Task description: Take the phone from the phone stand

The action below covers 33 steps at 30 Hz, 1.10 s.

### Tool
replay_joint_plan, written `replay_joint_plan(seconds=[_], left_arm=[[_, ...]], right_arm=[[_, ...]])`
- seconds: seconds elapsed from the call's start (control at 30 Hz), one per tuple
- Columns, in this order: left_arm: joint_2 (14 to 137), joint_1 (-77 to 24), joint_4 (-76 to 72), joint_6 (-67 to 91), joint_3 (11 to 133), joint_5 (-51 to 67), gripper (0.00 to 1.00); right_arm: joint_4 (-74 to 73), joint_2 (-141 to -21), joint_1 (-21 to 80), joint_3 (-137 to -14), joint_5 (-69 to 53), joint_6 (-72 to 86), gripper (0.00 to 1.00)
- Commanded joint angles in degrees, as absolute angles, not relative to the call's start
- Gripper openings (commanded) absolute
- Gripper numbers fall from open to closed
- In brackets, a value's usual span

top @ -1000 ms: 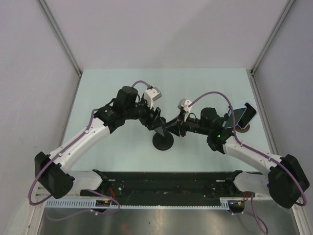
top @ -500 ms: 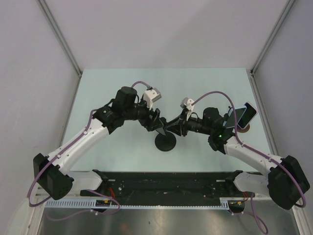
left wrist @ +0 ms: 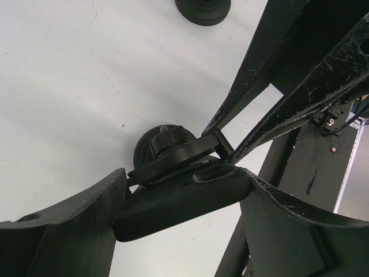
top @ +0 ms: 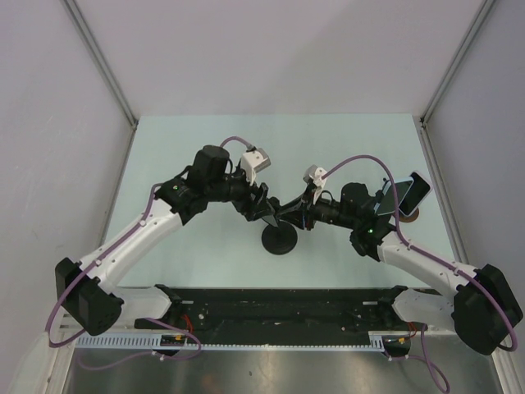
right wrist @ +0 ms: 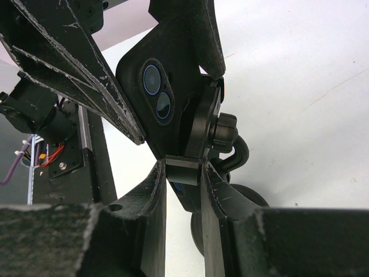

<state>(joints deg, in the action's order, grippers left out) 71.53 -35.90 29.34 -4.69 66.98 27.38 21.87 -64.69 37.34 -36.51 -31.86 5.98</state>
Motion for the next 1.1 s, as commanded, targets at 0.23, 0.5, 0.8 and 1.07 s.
replay_joint_plan(seconds=[0.23, 0.5, 0.8, 1.07], left_arm=[[65.92, -33.75, 30.32, -11.95, 68.47, 29.95, 0.00], [65.13, -33.75, 30.24, -13.09, 67.85, 28.92, 0.00], [66.71, -33.75, 30.15, -10.64, 68.73, 23.29, 0.00], [64.26, -40.68, 28.40, 1.28, 68.56, 7.84, 0.70]], right_arm=[[21.97, -62.75, 36.56, -34.54, -26.46, 6.77, 0.00], [22.94, -62.75, 36.48, -34.01, -25.49, 7.73, 0.00], [23.03, -62.14, 36.56, -33.40, -22.68, 8.35, 0.00], [22.33, -61.26, 38.93, -33.40, -17.06, 6.77, 0.00]])
